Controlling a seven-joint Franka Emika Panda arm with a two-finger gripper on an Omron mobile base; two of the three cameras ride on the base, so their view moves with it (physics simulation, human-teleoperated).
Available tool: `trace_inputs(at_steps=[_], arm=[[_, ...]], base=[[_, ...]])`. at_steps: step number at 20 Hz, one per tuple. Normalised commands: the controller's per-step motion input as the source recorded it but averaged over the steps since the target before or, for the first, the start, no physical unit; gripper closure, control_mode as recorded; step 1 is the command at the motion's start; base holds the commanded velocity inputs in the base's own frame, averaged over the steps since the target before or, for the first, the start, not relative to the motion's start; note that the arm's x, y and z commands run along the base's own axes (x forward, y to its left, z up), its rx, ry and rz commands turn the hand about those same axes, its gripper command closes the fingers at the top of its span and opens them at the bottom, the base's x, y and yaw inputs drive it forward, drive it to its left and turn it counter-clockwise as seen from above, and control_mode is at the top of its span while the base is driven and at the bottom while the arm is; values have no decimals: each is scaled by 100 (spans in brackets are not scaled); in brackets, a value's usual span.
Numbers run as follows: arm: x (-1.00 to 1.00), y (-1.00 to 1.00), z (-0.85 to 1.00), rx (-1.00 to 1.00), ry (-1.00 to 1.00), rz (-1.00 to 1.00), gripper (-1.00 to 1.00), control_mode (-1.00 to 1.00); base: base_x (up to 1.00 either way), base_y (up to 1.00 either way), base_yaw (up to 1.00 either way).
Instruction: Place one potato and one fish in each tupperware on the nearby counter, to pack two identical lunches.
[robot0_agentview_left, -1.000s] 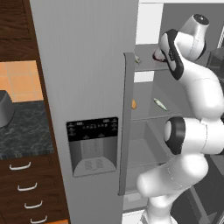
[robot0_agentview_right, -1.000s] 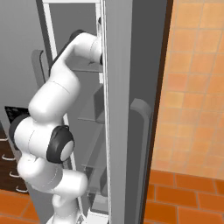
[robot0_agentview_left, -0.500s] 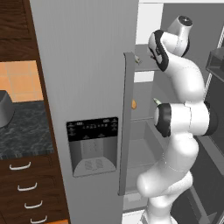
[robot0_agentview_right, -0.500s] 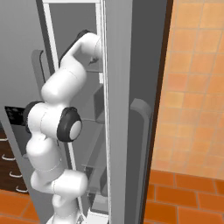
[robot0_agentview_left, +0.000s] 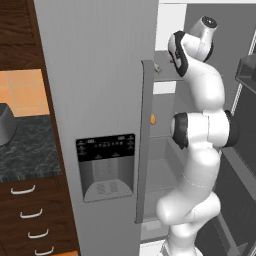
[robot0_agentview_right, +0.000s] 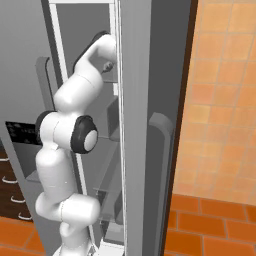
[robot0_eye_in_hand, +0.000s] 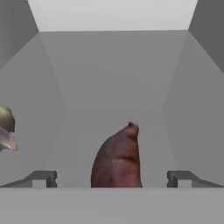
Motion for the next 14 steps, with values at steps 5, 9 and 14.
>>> trace_inputs(at_steps=[5, 9, 14], arm=[[-28, -14, -14, 4, -2, 0, -100, -100], [9, 0, -28, 0, 0, 0, -100, -100], [0, 0, -44, 0, 0, 0, -100, -100]], base=[[0, 0, 0], [0, 0, 0], [0, 0, 0]])
